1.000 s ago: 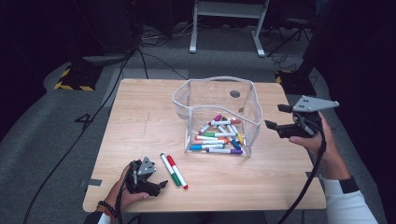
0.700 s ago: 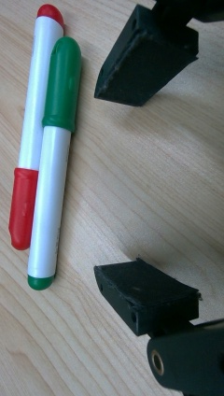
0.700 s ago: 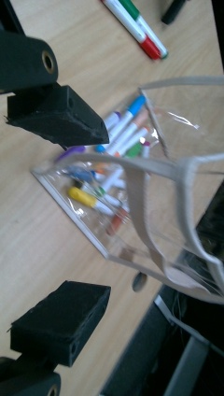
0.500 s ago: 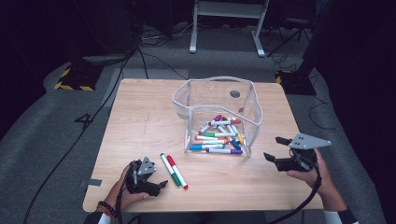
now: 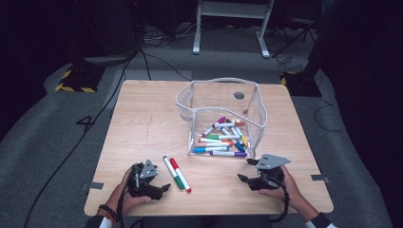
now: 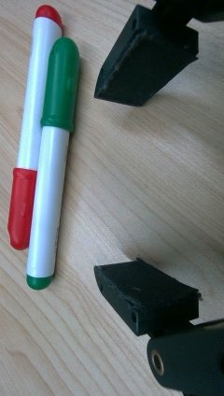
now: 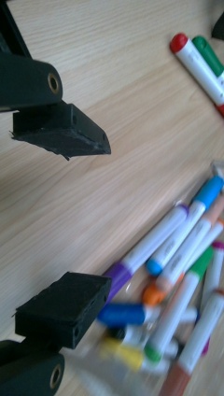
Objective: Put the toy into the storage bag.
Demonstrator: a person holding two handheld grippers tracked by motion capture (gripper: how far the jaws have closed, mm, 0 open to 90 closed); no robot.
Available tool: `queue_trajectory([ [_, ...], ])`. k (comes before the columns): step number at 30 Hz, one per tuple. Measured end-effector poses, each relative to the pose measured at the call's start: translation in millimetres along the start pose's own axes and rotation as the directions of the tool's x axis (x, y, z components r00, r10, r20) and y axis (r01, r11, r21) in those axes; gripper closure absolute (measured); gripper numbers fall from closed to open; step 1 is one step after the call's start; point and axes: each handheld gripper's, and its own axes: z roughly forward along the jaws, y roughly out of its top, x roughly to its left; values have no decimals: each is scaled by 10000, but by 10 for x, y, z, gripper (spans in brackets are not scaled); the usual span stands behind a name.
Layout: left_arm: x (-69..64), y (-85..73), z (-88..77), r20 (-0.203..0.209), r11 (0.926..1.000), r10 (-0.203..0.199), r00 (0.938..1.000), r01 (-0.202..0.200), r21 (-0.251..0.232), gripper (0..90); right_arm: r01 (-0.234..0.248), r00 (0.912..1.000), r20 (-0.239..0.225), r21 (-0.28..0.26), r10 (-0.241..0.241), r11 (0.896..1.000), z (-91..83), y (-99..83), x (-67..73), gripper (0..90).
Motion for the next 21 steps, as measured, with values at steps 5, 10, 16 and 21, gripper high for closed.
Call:
queue_trajectory([
  [5,2,-2,-3,-10,10000,13,10000,-13,2,144,486,9972,-564,-126,-492,9987,352,253,235,326],
  [10,2,-2,-2,-9,10000,11,10000,-11,1,144,884,9885,-1210,-258,-909,9958,700,509,441,348],
  [16,2,-2,-3,-11,10000,15,10000,-15,2,144,1255,9803,-1495,-351,-1294,9915,1032,753,582,360],
  [21,3,-2,-3,-7,10000,13,10000,-13,5,144,1409,9764,-1603,-337,-1445,9894,1226,925,674,367],
])
